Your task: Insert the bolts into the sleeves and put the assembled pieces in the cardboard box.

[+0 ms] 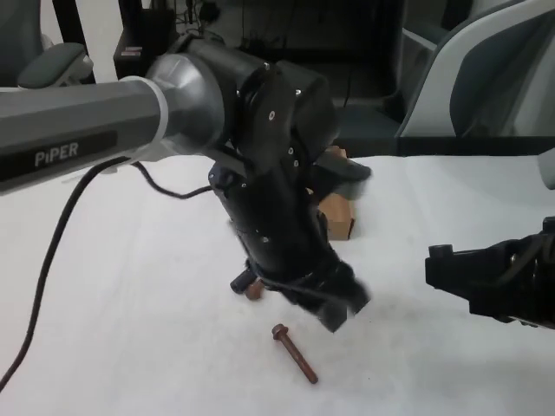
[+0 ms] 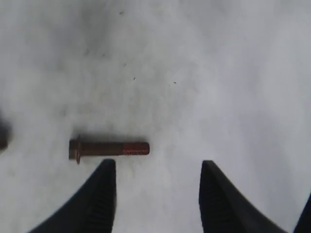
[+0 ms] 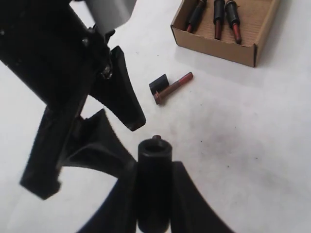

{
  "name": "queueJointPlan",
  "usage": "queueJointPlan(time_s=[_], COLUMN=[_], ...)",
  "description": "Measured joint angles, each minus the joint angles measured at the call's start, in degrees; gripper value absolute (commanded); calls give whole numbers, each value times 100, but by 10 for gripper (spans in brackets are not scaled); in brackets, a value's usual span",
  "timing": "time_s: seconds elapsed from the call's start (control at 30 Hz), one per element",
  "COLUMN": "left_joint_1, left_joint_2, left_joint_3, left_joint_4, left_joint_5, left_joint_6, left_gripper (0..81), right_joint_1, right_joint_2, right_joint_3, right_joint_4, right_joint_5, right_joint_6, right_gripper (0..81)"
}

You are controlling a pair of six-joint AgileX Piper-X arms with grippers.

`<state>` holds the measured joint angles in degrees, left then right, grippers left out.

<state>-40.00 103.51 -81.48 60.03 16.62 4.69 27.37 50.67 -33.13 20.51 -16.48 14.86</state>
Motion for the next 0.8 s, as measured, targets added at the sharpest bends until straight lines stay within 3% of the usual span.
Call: queueJointPlan(time_s=[0.17,0.37,0.57,0.8], left_joint_1=[-11,-11,-74,-540], left_joint_2=[0,0,0,0], left_joint_3=[0,0,18,546], left_joint_4=[0,0,-287,-572], left_joint_5=[-951,-1472,-1725,-1818], left_joint_6=[-3098,-5288,-6239,-7363], left_gripper=[528,528,528,528], right_joint_1=[0,0,0,0], right_joint_2=[0,0,0,0], right_joint_3=[-15,-47,-237,-417], right_joint_4=[0,0,0,0], right_joint_5=[-91,-143,-141,-141], right_joint_6=[39,62,62,62], right_gripper=[4,4,4,4])
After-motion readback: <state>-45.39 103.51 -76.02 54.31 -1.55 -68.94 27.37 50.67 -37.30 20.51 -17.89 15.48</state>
